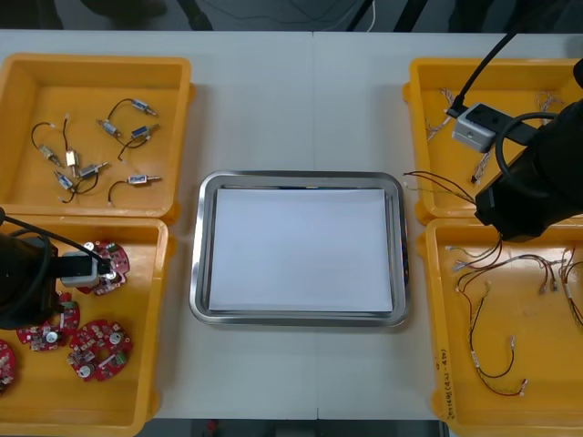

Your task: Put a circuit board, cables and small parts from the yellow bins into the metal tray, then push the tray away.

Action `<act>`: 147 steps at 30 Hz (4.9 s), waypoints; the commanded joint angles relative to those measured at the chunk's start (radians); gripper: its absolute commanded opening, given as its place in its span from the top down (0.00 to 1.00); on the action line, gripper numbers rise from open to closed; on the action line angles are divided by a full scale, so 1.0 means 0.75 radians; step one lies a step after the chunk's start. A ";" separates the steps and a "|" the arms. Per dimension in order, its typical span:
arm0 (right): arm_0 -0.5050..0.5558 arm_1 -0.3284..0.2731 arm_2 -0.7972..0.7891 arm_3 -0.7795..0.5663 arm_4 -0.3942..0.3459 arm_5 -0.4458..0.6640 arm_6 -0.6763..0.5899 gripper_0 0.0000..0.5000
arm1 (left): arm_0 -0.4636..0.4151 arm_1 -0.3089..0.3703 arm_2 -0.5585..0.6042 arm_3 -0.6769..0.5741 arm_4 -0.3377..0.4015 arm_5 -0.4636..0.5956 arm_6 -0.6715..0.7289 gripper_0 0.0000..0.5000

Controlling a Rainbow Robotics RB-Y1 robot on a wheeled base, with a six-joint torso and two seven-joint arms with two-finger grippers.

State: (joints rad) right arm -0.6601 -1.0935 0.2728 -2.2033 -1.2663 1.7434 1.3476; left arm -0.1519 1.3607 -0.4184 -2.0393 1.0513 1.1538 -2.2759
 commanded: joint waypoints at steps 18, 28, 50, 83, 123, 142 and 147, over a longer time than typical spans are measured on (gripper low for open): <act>-0.183 0.225 0.152 -0.038 0.277 0.161 0.062 1.00 | 0.008 0.000 -0.138 0.072 -0.058 -0.154 -0.101 0.00; -0.181 0.223 0.164 -0.057 0.306 0.165 0.062 1.00 | -0.037 -0.002 -0.230 0.124 -0.058 -0.219 -0.093 0.00; -0.181 0.223 0.166 -0.057 0.308 0.175 0.056 1.00 | -0.076 -0.008 -0.244 0.130 -0.056 -0.219 -0.093 1.00; -0.177 0.227 0.164 -0.055 0.326 0.195 0.052 1.00 | 0.066 -0.156 0.431 -0.040 0.071 0.368 -0.068 1.00; -0.175 0.225 0.164 -0.055 0.347 0.204 0.042 1.00 | -0.718 -0.567 0.044 -0.224 -0.021 0.855 0.891 1.00; -0.177 0.225 0.164 -0.057 0.345 0.204 0.036 1.00 | -0.924 -0.923 -0.232 -0.116 -0.293 0.855 1.198 1.00; -0.177 0.227 0.164 -0.057 0.347 0.204 0.034 1.00 | -0.955 -0.951 -0.311 -0.103 -0.350 0.850 1.245 1.00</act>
State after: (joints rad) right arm -0.7581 -0.9312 0.3858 -2.2190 -1.0132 1.8907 1.3478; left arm -0.8090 0.6734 -0.6095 -2.1185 0.8114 1.7872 -1.3861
